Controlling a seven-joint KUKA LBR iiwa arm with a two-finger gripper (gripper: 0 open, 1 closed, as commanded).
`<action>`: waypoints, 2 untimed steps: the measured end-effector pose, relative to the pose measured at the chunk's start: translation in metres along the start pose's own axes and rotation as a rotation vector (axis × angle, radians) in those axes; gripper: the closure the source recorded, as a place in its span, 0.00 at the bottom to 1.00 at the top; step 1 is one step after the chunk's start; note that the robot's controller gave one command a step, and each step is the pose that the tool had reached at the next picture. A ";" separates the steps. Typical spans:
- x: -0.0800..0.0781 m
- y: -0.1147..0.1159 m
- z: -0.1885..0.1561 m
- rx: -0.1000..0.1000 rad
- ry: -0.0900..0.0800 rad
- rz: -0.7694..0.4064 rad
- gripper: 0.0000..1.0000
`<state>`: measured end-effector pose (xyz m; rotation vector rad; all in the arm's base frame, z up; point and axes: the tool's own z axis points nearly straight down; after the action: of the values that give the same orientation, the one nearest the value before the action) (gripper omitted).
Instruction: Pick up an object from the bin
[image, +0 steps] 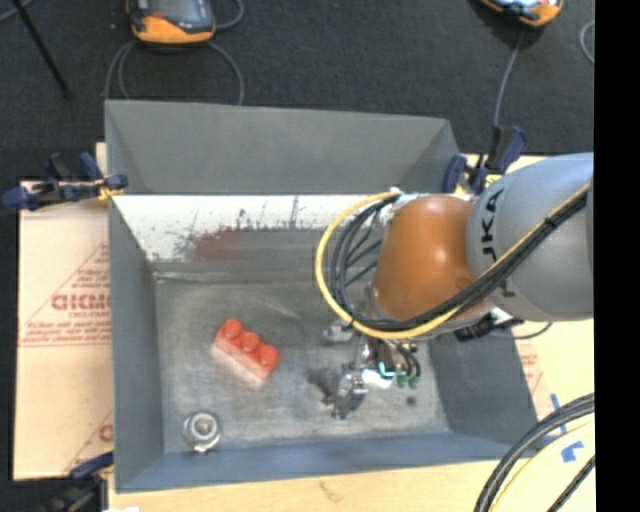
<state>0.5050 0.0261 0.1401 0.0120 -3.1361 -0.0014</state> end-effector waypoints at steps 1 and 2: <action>-0.008 -0.007 0.070 -0.002 -0.018 0.040 0.00; -0.009 -0.007 0.065 -0.002 -0.019 0.041 1.00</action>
Offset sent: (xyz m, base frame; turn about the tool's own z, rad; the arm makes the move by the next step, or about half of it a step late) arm 0.0040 -0.0071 -0.0701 0.0447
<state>0.5138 0.0197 0.0753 -0.0521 -3.1545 -0.0046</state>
